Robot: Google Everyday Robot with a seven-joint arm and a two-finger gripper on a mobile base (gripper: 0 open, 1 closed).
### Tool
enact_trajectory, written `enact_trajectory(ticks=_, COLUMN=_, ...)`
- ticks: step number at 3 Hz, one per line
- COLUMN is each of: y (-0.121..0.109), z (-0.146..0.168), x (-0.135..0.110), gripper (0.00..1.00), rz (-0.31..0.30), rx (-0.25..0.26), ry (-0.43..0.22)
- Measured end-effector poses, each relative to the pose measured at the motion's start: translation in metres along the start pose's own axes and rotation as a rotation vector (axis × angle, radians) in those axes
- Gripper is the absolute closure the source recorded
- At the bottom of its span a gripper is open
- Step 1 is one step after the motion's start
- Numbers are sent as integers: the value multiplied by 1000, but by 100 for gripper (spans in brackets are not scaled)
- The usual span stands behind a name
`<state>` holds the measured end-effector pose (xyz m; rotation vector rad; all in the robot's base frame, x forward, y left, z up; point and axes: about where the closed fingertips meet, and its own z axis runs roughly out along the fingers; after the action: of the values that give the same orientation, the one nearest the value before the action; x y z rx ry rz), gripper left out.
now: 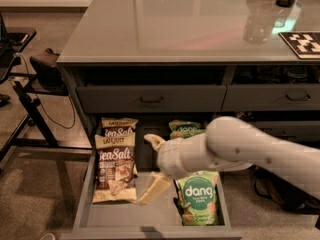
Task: Pick brown chip bag from middle drawer and place on counter
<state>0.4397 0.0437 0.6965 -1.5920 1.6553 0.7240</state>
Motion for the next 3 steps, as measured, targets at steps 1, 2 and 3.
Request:
enact_trajectory(ticks=1, y=7, z=71, x=19, gripper=0, rz=4, rx=-20, ry=48)
enact_trajectory(ticks=2, y=3, z=132, x=45, gripper=0, rz=42, rx=-60, ry=107)
enact_trajectory(ticks=3, y=-5, z=193, x=65, gripper=0, rz=76, rx=-122, ry=147)
